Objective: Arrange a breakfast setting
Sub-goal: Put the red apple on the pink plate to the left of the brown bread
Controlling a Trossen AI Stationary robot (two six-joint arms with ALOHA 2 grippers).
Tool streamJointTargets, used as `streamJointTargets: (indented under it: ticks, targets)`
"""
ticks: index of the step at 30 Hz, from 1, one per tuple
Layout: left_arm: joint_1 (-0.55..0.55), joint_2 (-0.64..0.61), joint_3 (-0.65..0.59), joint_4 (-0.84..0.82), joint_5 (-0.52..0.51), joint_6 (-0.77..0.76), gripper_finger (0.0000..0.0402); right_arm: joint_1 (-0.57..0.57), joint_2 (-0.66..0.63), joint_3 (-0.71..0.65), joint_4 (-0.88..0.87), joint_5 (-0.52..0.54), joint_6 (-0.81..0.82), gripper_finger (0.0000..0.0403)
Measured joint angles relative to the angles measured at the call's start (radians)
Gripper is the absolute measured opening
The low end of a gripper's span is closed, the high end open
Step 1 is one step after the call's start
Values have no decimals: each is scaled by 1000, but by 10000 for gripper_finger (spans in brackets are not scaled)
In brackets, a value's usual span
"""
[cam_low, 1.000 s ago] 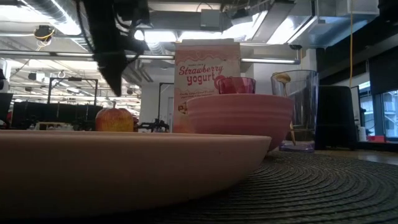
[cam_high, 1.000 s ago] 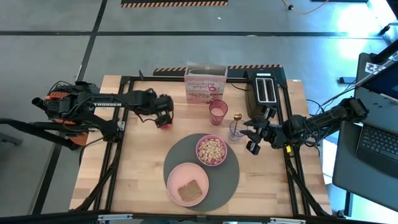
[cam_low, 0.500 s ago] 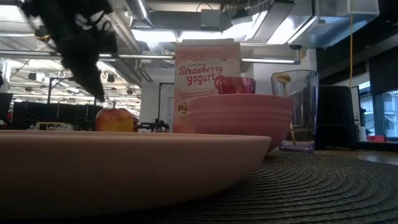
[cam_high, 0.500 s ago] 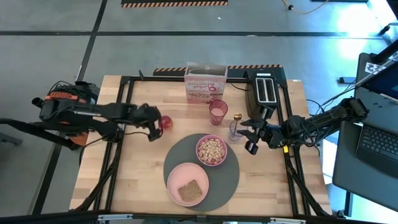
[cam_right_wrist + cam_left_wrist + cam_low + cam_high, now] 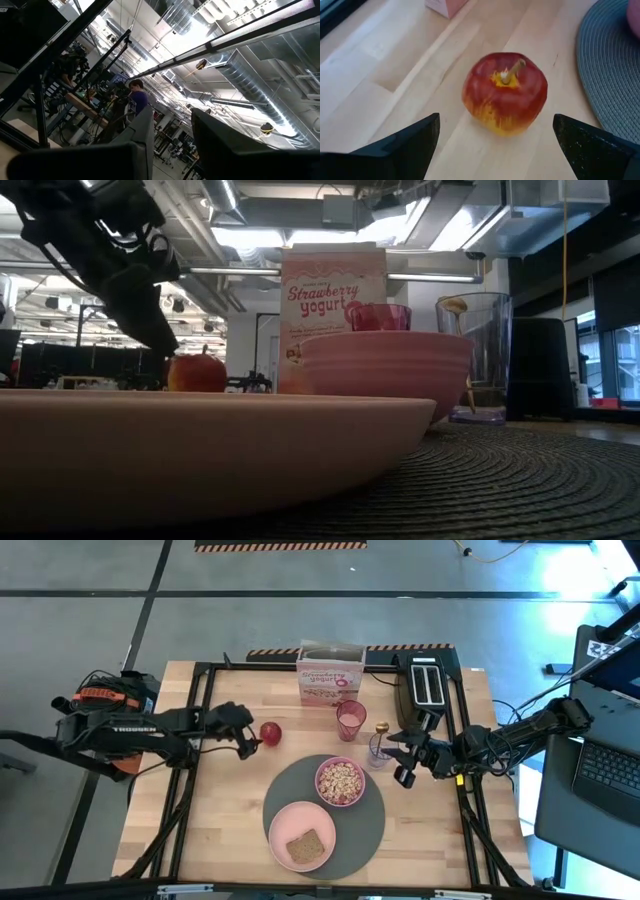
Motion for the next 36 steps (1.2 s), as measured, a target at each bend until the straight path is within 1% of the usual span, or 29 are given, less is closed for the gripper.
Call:
streamJointTargets:
  ticks: [4, 8, 13, 18, 22, 29, 36]
  targets:
    - [36, 2, 0, 54, 29, 29, 380, 0, 0, 0, 0, 11, -3, 104]
    - [79, 3, 0, 120, 81, 39, 380, 0, 0, 0, 0, 11, -4, 104]
    - [121, 67, 0, 181, 154, 54, 380, 0, 0, 0, 1, 11, -4, 104]
    - [136, 176, 0, 238, 160, 64, 380, 0, 0, 0, 3, 11, -4, 104]
    - [133, 232, 0, 303, 203, 63, 380, 0, 0, 0, 4, 11, -4, 104]
    - [128, 324, 0, 335, 199, 61, 380, 0, 0, 0, 1, 11, -4, 104]
    - [119, 427, 0, 437, 199, 64, 380, 0, 0, 0, 0, 11, -5, 104]
